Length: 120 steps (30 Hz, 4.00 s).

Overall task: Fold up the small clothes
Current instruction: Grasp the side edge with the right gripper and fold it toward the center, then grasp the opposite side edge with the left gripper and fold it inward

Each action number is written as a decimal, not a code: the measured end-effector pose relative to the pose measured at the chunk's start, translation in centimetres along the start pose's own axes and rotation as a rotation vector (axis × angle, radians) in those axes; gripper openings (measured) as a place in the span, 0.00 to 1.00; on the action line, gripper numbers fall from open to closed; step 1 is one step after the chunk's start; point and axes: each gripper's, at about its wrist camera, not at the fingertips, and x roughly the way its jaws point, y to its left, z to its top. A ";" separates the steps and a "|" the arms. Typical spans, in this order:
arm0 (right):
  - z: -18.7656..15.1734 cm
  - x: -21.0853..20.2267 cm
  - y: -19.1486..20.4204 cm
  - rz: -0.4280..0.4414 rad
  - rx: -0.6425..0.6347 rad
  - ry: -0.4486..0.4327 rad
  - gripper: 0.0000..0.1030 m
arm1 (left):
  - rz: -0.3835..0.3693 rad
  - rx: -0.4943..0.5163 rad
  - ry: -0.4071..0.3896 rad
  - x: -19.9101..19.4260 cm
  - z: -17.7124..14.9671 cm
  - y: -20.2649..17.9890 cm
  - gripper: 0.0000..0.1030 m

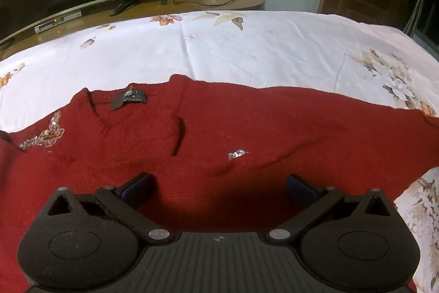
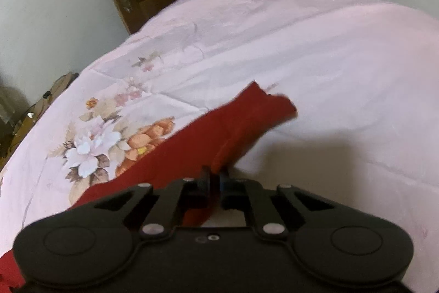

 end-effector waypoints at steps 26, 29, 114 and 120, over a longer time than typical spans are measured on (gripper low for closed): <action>-19.8 -14.8 24.8 0.706 -0.607 0.170 0.20 | 0.080 -0.283 -0.032 -7.8 -4.7 13.6 1.00; -21.9 -14.4 25.6 0.695 -0.675 0.228 0.56 | 0.049 -0.301 -0.019 -7.8 -5.0 14.0 1.00; -17.6 -12.1 21.0 0.557 -0.574 0.102 0.55 | -0.056 -0.458 -0.106 -8.8 -5.4 19.5 0.04; -17.0 -11.3 21.5 0.541 -0.590 0.105 0.53 | 0.002 -0.362 -0.006 -4.4 -5.3 17.3 0.03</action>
